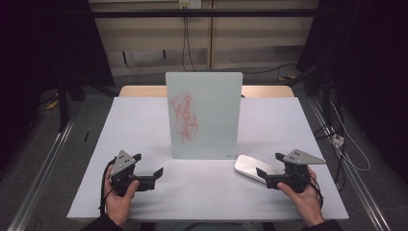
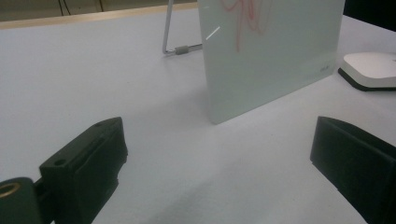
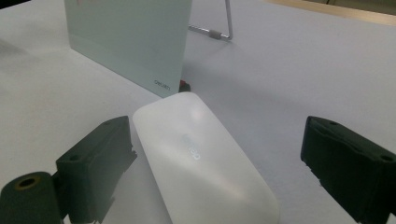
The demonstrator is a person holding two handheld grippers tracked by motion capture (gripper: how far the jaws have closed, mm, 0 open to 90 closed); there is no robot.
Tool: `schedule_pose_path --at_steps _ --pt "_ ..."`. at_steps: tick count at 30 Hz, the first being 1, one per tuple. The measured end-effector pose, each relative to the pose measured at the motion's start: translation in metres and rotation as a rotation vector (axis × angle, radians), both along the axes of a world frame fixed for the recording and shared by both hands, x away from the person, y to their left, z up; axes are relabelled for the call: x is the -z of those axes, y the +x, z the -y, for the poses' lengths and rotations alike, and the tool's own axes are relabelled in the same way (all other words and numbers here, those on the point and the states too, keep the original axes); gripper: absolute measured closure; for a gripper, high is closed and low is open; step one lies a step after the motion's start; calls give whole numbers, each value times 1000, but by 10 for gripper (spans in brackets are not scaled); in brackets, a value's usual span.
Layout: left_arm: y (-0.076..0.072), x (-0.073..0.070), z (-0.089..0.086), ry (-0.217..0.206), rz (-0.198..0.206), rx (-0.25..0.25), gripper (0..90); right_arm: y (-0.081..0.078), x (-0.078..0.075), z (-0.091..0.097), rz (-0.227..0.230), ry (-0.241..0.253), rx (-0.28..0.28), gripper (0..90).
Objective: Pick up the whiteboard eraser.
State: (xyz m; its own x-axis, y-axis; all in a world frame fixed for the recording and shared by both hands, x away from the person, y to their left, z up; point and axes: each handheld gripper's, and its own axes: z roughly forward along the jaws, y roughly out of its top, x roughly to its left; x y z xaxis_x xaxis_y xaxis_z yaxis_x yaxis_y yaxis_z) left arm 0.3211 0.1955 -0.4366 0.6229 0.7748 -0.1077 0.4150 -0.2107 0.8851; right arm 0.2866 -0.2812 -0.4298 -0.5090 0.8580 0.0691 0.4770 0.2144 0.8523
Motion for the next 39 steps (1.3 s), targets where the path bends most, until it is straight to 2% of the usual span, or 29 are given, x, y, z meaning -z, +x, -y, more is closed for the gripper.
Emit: schedule_pose_path --at_steps 4,8,15,17,20,23,25,26,28,30,35,39 --pt "0 0 0 2 -4 2 35 6 -1 -6 -9 -11 -19 97" --pt "0 0 0 7 -5 5 35 13 1 -10 -28 -24 -68 88" --pt "1 1 -1 -7 -11 -3 35 23 0 -16 -40 -61 -93 93" --pt "2 1 0 -7 -16 2 35 30 -1 -18 -41 -86 -112 110" --pt "3 1 0 -5 -15 4 35 37 -1 -19 -54 -93 -126 112" --pt "3 1 0 -5 -16 5 37 38 0 -19 -63 -90 -137 118" --pt "3 2 -1 -7 -20 6 37 37 1 -20 -76 -105 -153 126" --pt "3 2 -1 -13 -21 2 37 38 3 -21 -101 -116 -171 154" --pt "3 2 -1 -12 -21 2 37 39 4 -22 -119 -126 -174 148" --pt "3 2 0 -8 -23 10 37 41 6 -22 -124 -158 -188 148" --pt "3 2 0 -5 -21 11 37 41 7 -22 -132 -169 -205 154" --pt "3 2 1 -8 -27 11 37 41 10 -25 -145 -204 -229 171"
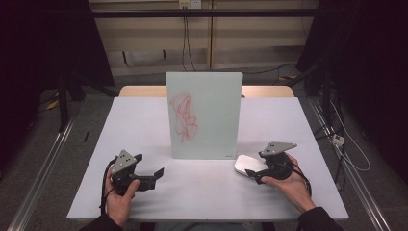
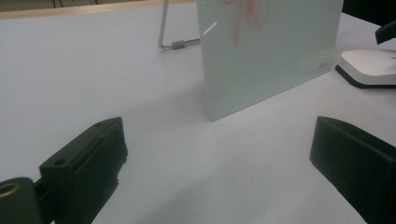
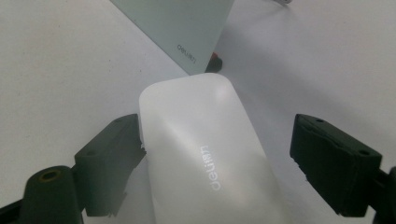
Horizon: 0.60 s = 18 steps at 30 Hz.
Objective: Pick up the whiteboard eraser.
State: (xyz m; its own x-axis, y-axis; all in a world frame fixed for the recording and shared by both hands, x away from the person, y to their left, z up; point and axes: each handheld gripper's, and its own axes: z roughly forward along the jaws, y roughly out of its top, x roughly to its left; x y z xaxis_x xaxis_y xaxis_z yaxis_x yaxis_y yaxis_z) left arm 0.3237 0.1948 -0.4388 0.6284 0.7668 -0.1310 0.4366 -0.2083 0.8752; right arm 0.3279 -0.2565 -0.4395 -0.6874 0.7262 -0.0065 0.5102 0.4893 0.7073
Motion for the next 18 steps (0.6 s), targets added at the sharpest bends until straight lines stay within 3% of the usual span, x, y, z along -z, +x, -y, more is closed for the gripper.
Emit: schedule_pose_path --at_steps 10,18 --pt "1 0 -1 2 -2 2 37 2 7 1 -35 -49 -36 183" --pt "1 0 -1 4 1 3 39 3 11 1 -57 -84 -85 252"
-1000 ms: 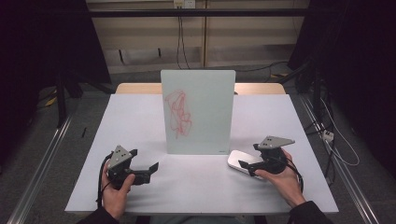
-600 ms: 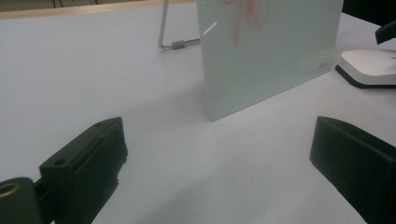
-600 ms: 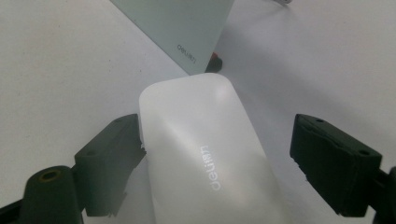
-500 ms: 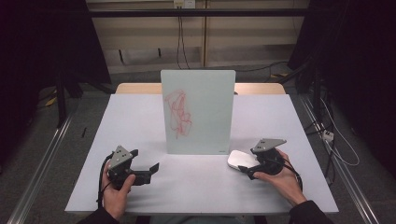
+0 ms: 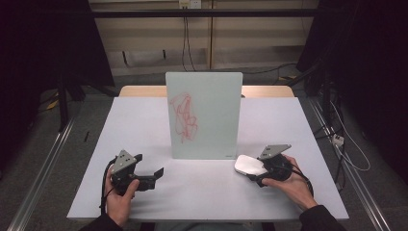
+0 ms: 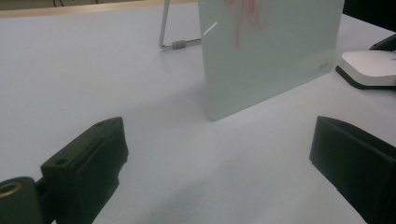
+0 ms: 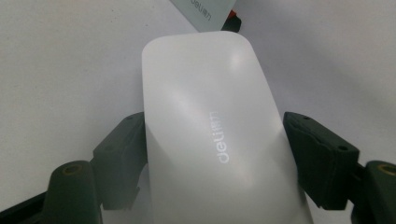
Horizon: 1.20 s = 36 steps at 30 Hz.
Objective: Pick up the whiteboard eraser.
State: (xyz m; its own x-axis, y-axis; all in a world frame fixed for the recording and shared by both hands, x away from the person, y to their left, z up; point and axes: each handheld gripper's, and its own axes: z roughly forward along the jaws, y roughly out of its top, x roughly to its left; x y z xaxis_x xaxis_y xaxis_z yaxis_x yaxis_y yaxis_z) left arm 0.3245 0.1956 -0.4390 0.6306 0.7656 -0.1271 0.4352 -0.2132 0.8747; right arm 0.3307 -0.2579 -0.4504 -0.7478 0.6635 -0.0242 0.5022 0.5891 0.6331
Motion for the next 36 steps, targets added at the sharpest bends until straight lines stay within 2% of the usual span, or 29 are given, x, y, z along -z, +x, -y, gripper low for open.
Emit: schedule_pose_path --at_steps 5,7,23,29,36 --pt "0 1 0 -4 -10 0 39 0 0 0 6 -8 -17 266" --pt "1 1 0 -2 -15 4 39 -1 -2 1 10 -26 -34 304" --pt "1 2 1 6 -12 8 39 -4 -5 1 10 -4 -19 310" --pt "2 2 0 1 -18 7 39 -7 -8 2 12 16 -10 311" --pt "2 4 -2 -7 -23 5 39 -10 -13 3 34 57 6 312"
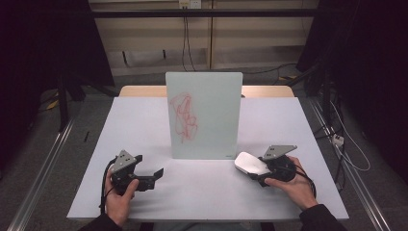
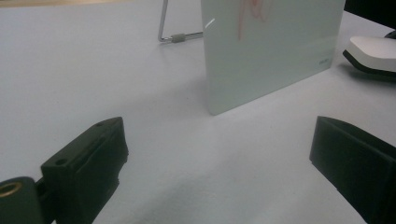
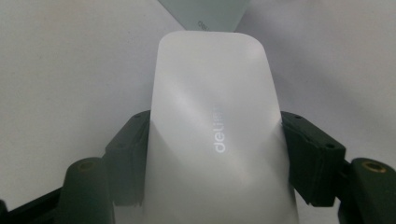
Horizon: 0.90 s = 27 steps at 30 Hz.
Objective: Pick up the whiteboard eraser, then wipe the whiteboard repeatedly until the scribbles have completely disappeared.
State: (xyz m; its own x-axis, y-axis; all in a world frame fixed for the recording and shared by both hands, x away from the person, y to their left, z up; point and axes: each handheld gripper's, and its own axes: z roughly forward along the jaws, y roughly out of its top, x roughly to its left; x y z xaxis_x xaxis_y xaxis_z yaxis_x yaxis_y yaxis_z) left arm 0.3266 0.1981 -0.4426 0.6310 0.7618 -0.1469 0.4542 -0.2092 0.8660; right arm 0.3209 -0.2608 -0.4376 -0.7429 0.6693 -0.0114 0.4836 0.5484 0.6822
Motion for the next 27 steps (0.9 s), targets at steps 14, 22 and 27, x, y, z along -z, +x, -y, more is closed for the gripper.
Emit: schedule_pose_path --at_steps 14,22,27 --pt "-1 -2 -1 -13 5 6 39 -7 -6 -3 90 66 9 312" --pt "-3 -2 0 -2 8 -10 39 -8 -4 -3 118 108 29 312" --pt "-3 -2 -2 1 11 -9 39 -8 -4 -4 141 136 34 312"
